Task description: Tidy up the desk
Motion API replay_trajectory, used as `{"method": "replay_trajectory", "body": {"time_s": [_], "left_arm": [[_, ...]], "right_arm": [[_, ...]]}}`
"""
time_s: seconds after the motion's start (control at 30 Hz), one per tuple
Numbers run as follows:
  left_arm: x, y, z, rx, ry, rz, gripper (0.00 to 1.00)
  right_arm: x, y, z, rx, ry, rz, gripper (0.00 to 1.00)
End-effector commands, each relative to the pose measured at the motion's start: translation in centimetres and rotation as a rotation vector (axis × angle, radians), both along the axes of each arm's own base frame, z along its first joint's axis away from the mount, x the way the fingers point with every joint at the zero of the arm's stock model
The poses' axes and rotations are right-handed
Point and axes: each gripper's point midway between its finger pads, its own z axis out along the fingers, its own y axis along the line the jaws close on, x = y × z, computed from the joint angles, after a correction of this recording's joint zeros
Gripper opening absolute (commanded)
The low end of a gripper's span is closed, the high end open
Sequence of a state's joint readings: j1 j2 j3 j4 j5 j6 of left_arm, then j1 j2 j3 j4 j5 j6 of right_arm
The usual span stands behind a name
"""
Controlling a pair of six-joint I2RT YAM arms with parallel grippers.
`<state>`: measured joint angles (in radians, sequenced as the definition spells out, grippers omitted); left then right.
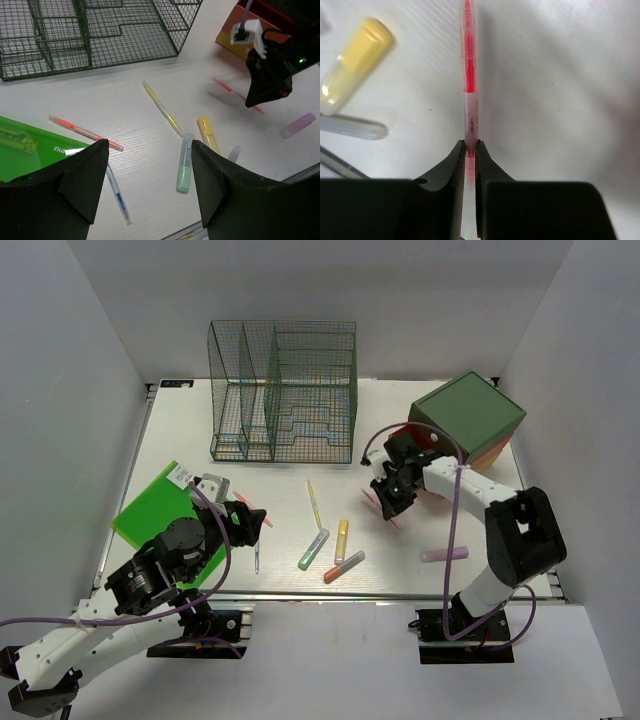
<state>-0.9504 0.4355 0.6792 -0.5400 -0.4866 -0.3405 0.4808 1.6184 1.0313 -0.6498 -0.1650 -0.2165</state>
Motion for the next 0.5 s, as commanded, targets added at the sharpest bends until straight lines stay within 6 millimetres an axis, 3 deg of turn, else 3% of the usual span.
{"method": "replay_trajectory", "body": {"time_s": [0.0, 0.17, 0.23, 0.33, 0.37, 0.47], "left_arm": [[-0.1, 0.1, 0.0, 0.004, -0.006, -0.003, 0.77], [-0.1, 0.1, 0.0, 0.001, -0.008, -0.003, 0.77], [0.0, 0.1, 0.0, 0.002, -0.007, -0.003, 0.77], [-0.1, 0.1, -0.1, 0.003, -0.005, -0.006, 0.77], [0.0, 0.0, -0.1, 0.007, -0.004, -0.006, 0.77], [-0.1, 0.0, -0.2, 0.008, 0.000, -0.008, 0.77]], "right_arm": [[1.4, 2.2, 5.7, 0.127, -0.108, 0.079, 0.00], [2.6, 2.9, 12.3, 0.198, -0.268, 0.107, 0.00], [3.7, 2.7, 15.7, 0.208, -0.375, 0.105, 0.00], [5.7, 1.2, 18.0, 0.135, -0.488, 0.048, 0.00], [7.2, -0.2, 18.4, 0.083, -0.579, 0.017, 0.00], [8.7, -1.7, 20.0, 0.017, -0.681, -0.028, 0.00]]}}
